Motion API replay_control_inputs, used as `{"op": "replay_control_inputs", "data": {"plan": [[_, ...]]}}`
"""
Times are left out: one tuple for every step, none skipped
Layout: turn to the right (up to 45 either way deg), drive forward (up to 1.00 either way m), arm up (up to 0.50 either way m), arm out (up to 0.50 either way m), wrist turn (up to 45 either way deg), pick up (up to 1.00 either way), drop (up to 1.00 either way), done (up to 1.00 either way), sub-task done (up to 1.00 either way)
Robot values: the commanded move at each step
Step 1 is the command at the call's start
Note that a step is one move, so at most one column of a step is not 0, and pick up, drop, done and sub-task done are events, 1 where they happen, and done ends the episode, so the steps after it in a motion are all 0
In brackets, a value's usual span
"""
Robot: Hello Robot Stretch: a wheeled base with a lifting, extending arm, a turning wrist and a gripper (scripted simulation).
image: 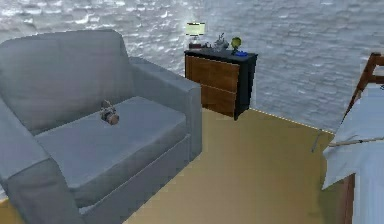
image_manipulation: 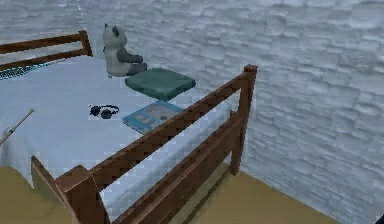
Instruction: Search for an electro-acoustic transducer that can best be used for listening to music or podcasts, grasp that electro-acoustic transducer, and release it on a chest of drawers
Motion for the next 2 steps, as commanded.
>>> {"op": "replay_control_inputs", "data": {"plan": [[0.0,0.15,0.0,0.0,0.0,0.0,0.0,0.0,0.0],[-24.0,0.0,0.0,0.0,0.0,0.0,0.0,0.0,0.0]]}}
